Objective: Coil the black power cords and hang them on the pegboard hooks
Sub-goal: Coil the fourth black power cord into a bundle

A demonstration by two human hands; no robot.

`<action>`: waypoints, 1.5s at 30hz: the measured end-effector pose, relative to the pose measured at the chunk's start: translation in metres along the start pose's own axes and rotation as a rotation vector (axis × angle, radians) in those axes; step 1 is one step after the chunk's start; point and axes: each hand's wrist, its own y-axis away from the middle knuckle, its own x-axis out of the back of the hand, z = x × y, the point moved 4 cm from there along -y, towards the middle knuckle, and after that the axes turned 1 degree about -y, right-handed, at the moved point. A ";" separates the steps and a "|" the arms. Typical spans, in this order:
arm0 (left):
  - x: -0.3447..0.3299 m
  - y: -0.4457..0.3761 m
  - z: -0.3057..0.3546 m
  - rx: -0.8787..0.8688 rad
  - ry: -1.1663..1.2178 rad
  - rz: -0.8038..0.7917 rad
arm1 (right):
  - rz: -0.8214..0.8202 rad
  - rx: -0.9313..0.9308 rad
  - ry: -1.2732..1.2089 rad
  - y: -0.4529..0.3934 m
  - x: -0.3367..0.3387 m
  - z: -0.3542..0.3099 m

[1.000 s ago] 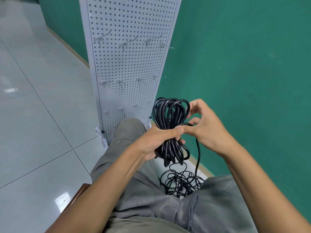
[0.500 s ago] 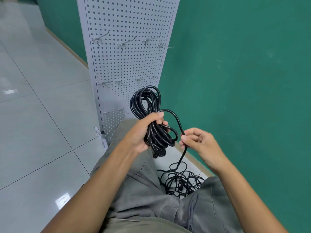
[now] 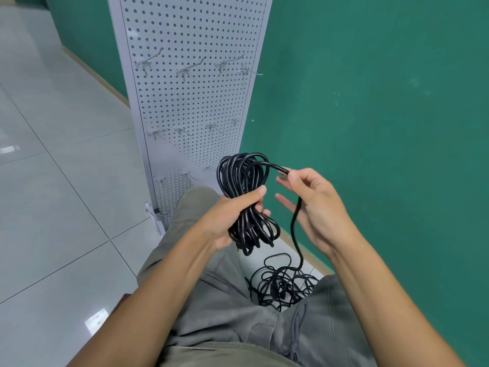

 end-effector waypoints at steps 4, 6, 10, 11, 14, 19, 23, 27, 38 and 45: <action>-0.009 0.003 0.000 -0.052 -0.017 -0.037 | -0.007 -0.059 -0.047 -0.001 -0.016 -0.002; -0.009 0.003 0.000 -0.065 -0.042 -0.046 | -0.005 -0.070 -0.097 -0.006 -0.021 -0.001; -0.013 0.009 0.004 -0.049 -0.065 -0.109 | -0.026 -0.056 -0.036 -0.008 -0.031 -0.007; -0.014 0.011 0.004 -0.041 -0.051 -0.123 | -0.025 -0.052 0.025 -0.009 -0.032 -0.007; -0.018 0.012 0.003 -0.049 -0.025 -0.131 | -0.052 -0.079 0.257 -0.015 -0.032 -0.004; -0.021 0.013 0.005 -0.048 -0.034 -0.116 | -0.218 -0.160 0.555 -0.014 -0.028 -0.004; -0.018 0.008 -0.001 -0.028 0.015 -0.115 | -0.255 -0.184 0.855 -0.027 -0.018 0.001; -0.019 0.007 -0.005 0.026 0.054 -0.106 | -0.365 -0.217 0.773 -0.027 -0.020 -0.006; 0.022 -0.003 0.015 -0.126 0.233 0.195 | -0.476 -0.306 0.432 -0.005 -0.002 0.052; 0.053 -0.004 0.026 -0.172 0.375 0.344 | -0.349 -0.103 0.531 0.006 0.026 0.045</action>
